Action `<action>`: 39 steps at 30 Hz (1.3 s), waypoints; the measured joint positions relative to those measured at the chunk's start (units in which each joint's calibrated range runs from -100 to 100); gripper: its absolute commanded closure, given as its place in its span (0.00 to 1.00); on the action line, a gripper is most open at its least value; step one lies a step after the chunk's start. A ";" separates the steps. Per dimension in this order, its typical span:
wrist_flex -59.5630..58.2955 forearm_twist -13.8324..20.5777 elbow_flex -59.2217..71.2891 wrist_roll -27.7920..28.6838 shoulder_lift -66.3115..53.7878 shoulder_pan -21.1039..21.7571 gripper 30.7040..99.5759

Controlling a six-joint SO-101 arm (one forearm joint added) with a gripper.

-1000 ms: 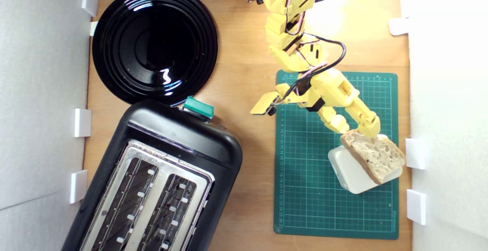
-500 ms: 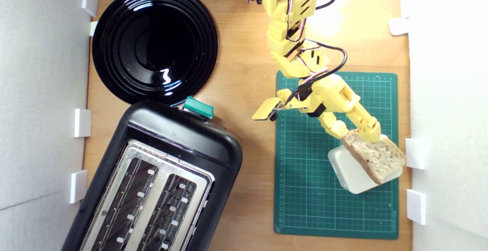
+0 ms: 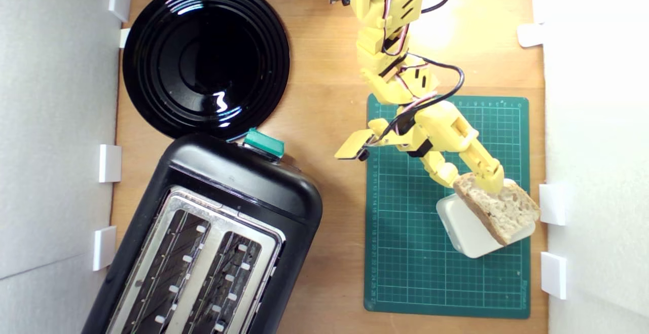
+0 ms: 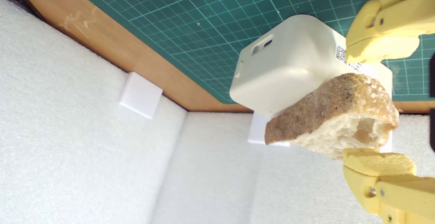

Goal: Pick bread and place in toaster

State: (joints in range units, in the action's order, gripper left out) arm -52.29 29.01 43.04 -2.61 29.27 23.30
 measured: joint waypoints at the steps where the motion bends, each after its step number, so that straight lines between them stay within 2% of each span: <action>1: 0.00 0.00 0.00 0.00 0.00 0.00 0.20; 6: 0.00 0.00 -0.65 0.00 0.00 0.00 0.26; 28: 0.42 0.00 -2.40 -1.71 2.18 1.01 0.27; 30: 0.42 0.00 -2.40 -1.71 2.18 1.01 0.31; 33: 0.42 0.00 -2.40 -1.71 2.18 1.01 0.42; 39: 0.34 -0.27 -3.05 -1.71 2.10 1.19 0.48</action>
State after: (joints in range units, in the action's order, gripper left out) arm -51.95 28.74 39.99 -4.32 31.37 24.49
